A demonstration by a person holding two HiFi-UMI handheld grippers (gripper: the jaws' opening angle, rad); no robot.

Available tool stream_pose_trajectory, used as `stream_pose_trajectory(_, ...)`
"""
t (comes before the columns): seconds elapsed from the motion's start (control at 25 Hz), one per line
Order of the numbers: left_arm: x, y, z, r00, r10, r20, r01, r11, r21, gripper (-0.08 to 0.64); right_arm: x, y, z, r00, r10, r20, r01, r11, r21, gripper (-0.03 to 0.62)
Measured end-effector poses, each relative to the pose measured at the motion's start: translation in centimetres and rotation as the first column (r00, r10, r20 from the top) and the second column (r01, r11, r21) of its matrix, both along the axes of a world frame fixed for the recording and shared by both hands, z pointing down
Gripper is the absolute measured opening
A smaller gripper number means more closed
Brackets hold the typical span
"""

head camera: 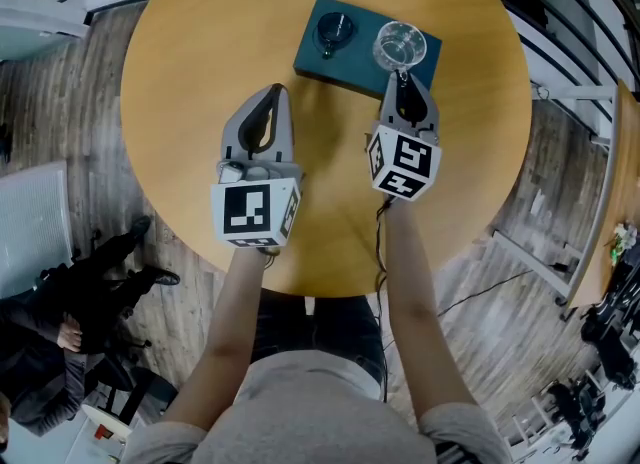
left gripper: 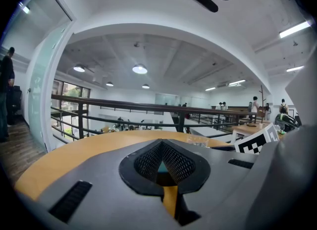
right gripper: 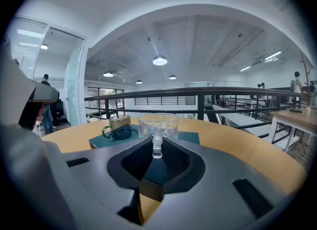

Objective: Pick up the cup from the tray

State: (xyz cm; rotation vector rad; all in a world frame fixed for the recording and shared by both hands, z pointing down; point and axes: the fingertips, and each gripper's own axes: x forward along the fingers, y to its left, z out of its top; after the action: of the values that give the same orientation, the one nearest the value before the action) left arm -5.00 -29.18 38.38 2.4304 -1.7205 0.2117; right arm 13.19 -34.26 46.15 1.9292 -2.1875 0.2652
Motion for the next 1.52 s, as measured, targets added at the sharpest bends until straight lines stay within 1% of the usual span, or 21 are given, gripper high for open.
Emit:
stream_pose_trajectory(0.32,0.0,0.0,-0.3,1.000,-0.008,-0.003,0.008,1.000,0.006,0.006,0.4,0.2,-1.3,1.000,0.000,0.018,-0.001,0.999,0.032,0.050)
stream_pose_trajectory(0.6,-0.1,0.0,-0.2,1.000,-0.016,-0.002,0.016,1.000,0.003,0.006,0.6,0.2,-1.6,1.000,-0.001,0.030,-0.001,0.999,0.042,0.049)
stream_pose_trajectory(0.88,-0.3,0.0,-0.4,1.000,-0.024,0.000,0.024,1.000,0.009,0.006,0.7,0.1,-3.0,0.999,-0.006,0.052,0.002,0.997,0.076,0.049)
stream_pose_trajectory(1.36,0.0,-0.4,-0.7,1.000,-0.018,0.006,0.018,1.000,0.016,0.006,0.3,0.5,-2.7,0.999,-0.023,0.041,0.020,0.998,0.062,0.049)
stream_pose_trajectory(1.52,0.0,-0.3,-0.8,1.000,-0.020,0.006,0.020,1.000,0.017,0.006,0.4,0.7,-3.1,0.998,-0.019,0.063,0.015,0.997,0.073,0.049)
